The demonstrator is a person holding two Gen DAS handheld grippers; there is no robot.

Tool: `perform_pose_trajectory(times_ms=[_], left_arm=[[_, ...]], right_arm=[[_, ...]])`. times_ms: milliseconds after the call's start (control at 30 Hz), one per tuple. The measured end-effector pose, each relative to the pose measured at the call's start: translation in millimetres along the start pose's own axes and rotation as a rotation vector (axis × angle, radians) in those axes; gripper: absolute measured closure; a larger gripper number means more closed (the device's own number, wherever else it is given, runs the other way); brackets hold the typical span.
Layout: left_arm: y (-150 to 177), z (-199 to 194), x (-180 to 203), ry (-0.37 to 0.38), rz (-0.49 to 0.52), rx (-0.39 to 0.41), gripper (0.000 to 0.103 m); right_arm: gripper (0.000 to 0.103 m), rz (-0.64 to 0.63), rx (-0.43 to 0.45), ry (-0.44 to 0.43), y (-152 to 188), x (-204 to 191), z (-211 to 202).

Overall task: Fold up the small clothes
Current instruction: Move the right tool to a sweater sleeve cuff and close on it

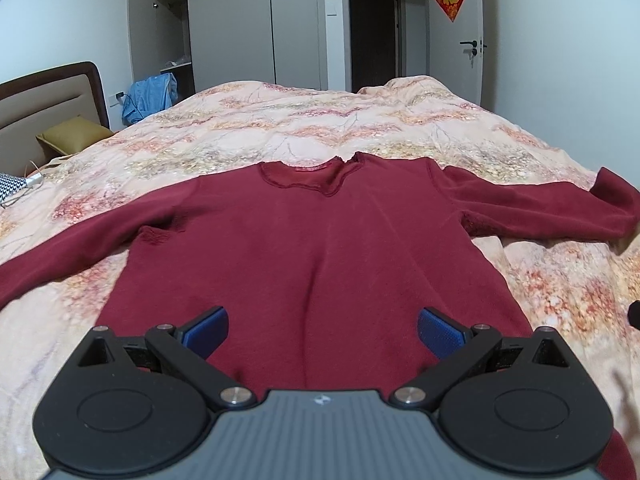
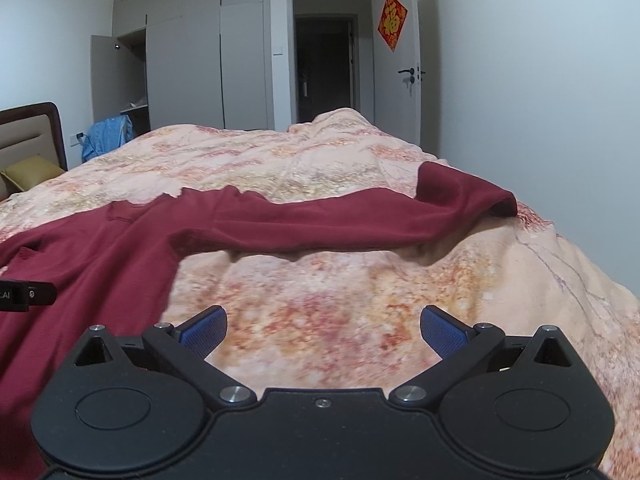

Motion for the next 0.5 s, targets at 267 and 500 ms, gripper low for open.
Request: perform_pose_trajectory(times_ms=[267,500], left_arm=[[18,28,0,-0.027,-0.020,-0.026,0.000],[34,38,-5,-0.014,-0.055,-0.010,0.000]], right_arm=[[0.000,0.046,0.057,-0.055,-24,63,35],[0.000,0.332,-0.003,-0.140,-55,153,88]])
Point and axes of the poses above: each gripper's, at about its wrist camera, not at the fingertips, and z roughly the way its jaws point, x to its right, y to its underside, the point moved 4 cm from there along z, roughly the way its jaws point, and after that the axes turned 1 degree about -y, right-handed, at the moved point
